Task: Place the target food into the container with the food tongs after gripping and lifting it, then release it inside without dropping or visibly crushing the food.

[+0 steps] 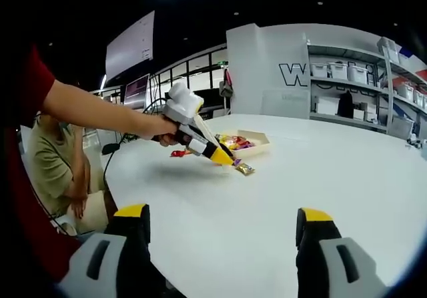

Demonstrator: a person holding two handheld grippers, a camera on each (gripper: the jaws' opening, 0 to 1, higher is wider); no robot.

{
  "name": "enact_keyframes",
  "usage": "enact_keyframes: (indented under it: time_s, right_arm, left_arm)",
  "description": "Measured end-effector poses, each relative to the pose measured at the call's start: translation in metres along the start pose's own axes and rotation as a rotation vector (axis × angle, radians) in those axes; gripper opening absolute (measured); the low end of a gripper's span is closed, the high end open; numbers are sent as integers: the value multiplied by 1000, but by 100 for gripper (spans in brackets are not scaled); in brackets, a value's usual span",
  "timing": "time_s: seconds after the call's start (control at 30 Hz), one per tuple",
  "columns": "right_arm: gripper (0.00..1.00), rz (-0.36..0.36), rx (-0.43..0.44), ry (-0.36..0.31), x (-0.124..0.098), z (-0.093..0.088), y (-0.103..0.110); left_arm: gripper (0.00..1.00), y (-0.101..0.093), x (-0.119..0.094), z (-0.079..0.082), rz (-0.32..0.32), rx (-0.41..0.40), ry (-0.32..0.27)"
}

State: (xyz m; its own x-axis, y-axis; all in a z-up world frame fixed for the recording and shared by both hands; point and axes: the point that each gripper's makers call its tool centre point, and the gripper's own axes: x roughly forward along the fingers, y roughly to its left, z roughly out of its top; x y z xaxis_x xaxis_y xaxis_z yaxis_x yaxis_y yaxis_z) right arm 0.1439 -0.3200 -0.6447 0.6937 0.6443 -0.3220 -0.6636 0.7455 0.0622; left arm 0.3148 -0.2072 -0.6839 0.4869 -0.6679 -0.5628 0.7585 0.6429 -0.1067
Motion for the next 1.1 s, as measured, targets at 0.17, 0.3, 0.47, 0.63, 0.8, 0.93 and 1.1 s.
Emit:
enact_keyframes:
  time_s: [0.17,0.3,0.47,0.63,0.8,0.93,1.1]
  right_arm:
    - [89,3,-2,-4,0,2,1]
    - [89,3,-3,-7,0,3,1]
    - [89,1,-9,-2,0,2,1]
    - [89,-4,-5,-2,-3,1,-1]
    - [89,-4,-6,-9,-5,5,-1]
    - [89,0,-5,-6,-5,4,0]
    - [89,6,-8,-1,-4,4,3]
  left_arm:
    - [28,-3,0,0,-9,-37,11]
    - [27,-5,-5,22,34,149,-93]
    - [27,-5,1,12,32,247,-28]
    - [27,-4,3,9,61,363,-16]
    - [27,-6,3,12,54,347,-23]
    - [27,0,-2,22,78,338,-53]
    - [28,2,-1,12,77,381,-18]
